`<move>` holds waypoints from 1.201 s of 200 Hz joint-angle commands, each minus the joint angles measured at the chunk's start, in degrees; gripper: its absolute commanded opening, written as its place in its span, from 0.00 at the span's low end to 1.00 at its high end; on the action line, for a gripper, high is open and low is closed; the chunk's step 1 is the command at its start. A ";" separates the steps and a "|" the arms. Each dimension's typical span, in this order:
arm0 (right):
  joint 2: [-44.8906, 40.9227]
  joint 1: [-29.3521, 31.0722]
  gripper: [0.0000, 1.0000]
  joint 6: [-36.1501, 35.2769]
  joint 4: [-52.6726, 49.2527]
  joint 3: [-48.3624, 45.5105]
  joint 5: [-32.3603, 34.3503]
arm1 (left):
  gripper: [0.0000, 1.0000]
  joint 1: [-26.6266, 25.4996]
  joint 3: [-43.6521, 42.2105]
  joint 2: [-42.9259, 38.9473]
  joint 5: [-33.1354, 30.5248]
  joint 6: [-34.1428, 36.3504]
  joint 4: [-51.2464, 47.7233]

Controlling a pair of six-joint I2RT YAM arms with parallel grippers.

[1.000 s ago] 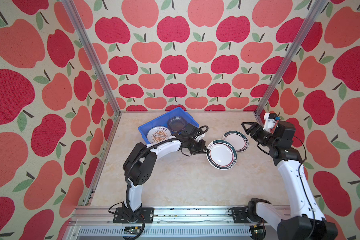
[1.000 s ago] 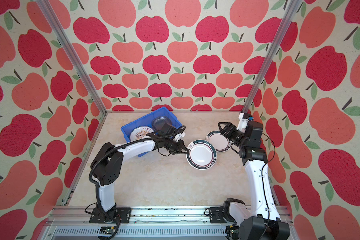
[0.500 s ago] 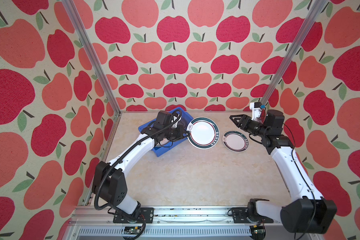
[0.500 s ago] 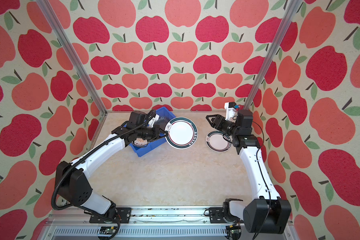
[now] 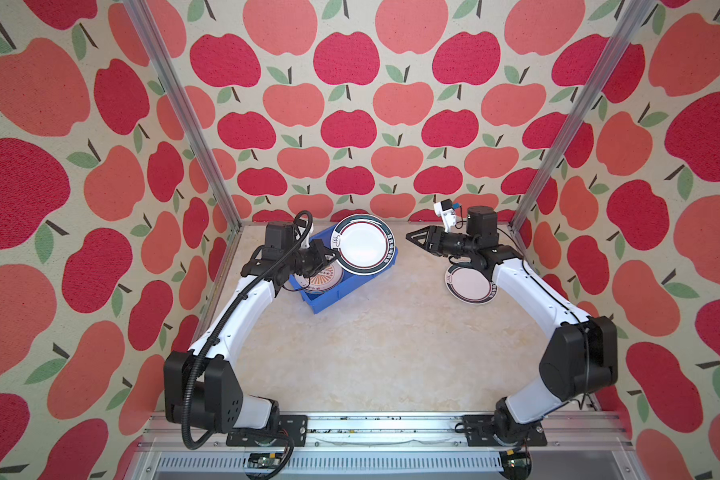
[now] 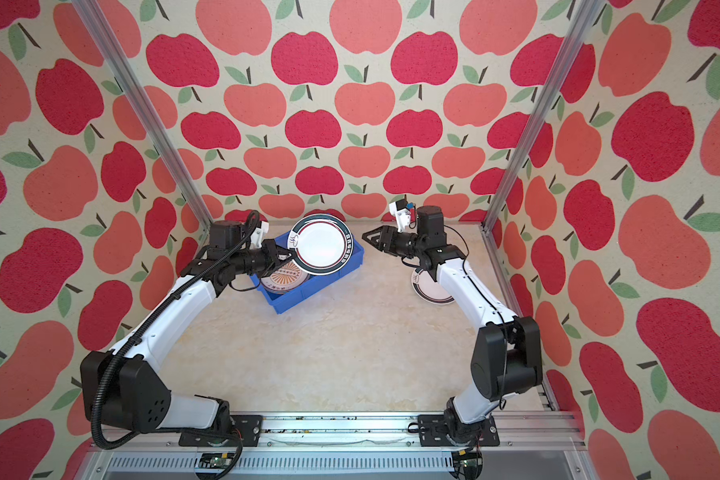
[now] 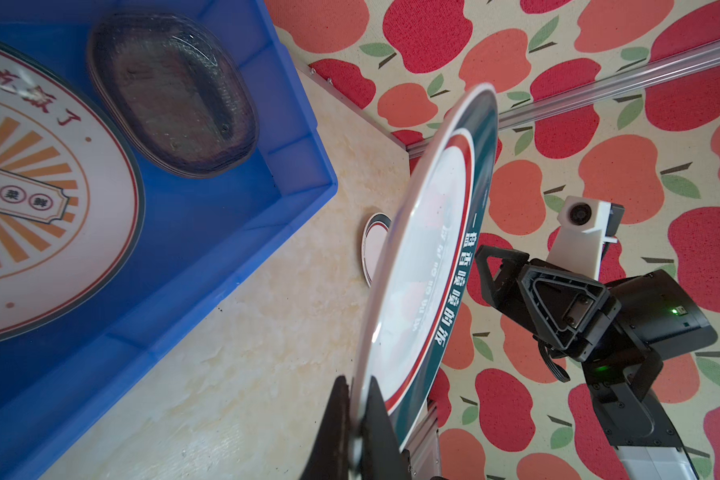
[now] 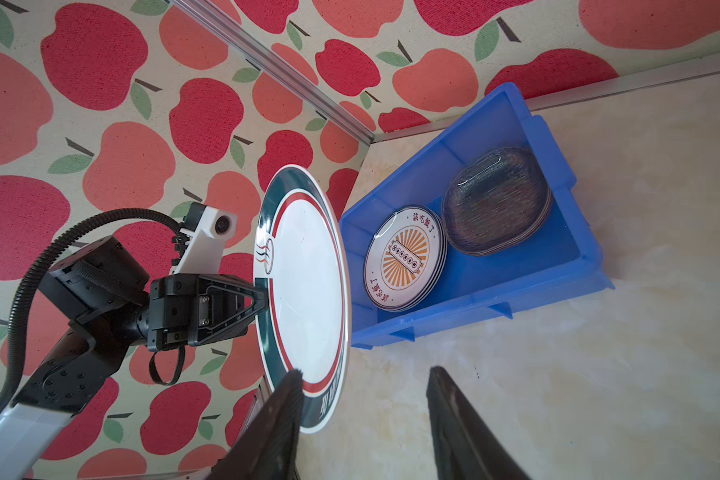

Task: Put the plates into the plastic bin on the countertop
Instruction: 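Lift the green-rimmed plate upright and carry it over the bin, then lower the green-rimmed plate into the bin with the right gripper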

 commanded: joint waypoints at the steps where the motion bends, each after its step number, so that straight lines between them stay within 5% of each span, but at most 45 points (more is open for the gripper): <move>1: 3.73 2.32 0.49 2.13 3.01 3.86 -2.60 | 0.00 0.99 -0.87 -1.93 2.73 -0.98 4.06; 69: 13.98 6.38 0.44 5.10 4.42 12.19 -4.75 | 0.00 4.25 -3.72 -2.09 4.39 -2.21 7.30; 106: 17.24 7.16 0.27 5.98 4.17 16.12 -5.21 | 0.00 5.45 -4.63 -2.32 4.59 -1.91 7.01; 125: 19.19 7.80 0.00 5.70 2.34 19.16 -5.37 | 0.00 5.98 -5.54 -2.23 4.96 -2.13 7.60; 163: 23.30 9.20 0.00 5.51 -0.51 24.77 -4.93 | 0.00 7.56 -7.89 -3.47 3.20 -1.68 7.81; 168: 24.05 9.38 0.00 5.59 -0.92 25.71 -4.82 | 0.23 7.90 -8.39 -4.02 2.13 -1.40 7.25; 176: 25.33 9.56 0.00 5.52 -2.33 27.68 -4.33 | 0.76 8.57 -9.05 -4.91 -0.05 -0.74 5.67; 182: 26.37 9.75 0.00 5.27 -3.58 29.25 -3.86 | 0.99 9.25 -9.48 -5.55 -1.55 -0.06 4.30; 240: 37.59 11.70 0.00 -0.72 -19.48 48.24 1.04 | 0.99 15.94 -14.89 -14.01 -7.36 3.28 -0.52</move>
